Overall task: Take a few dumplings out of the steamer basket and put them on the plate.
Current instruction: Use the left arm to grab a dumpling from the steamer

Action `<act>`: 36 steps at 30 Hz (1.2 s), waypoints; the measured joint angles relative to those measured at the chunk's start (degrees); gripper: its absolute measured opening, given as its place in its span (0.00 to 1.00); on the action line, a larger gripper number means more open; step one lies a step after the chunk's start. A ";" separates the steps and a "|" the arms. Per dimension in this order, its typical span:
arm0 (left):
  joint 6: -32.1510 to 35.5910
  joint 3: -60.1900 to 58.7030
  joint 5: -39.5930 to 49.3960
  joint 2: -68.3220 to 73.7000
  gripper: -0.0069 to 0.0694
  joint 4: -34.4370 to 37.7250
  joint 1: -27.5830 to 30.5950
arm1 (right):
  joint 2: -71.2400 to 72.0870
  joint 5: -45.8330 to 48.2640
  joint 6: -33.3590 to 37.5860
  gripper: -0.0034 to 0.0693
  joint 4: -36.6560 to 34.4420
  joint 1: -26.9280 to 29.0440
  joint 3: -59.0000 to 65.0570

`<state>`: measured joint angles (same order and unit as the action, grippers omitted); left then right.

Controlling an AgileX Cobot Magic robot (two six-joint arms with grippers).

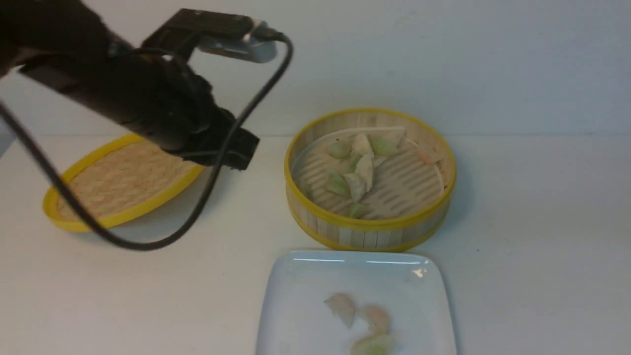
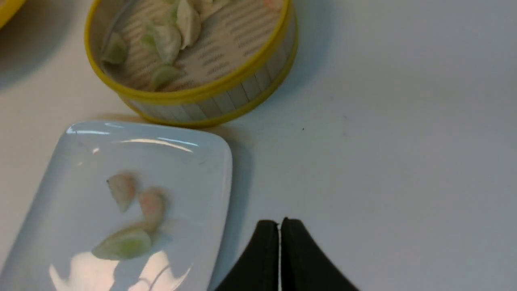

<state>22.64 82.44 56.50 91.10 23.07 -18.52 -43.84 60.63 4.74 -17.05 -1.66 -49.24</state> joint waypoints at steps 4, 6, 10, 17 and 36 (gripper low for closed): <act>0.22 8.28 1.79 9.32 0.10 -4.60 -3.14 | -0.99 -0.05 1.99 0.05 -4.54 0.00 0.00; 0.22 11.20 1.86 12.70 0.12 -6.57 -4.18 | -0.99 -0.05 3.12 0.05 -6.12 0.00 0.00; 0.39 17.06 0.81 19.72 0.24 -9.34 -6.14 | -0.94 -0.06 4.88 0.05 -9.30 0.00 0.00; 0.39 25.93 -6.53 32.68 0.61 -11.37 -7.41 | -0.94 -0.06 5.13 0.05 -10.49 0.00 0.00; 0.43 32.39 -13.39 43.53 0.79 -9.88 -8.51 | -0.94 -0.06 5.52 0.05 -10.49 0.00 0.00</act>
<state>23.07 114.83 43.11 134.63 13.19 -27.02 -44.78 60.57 10.26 -27.54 -1.66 -49.24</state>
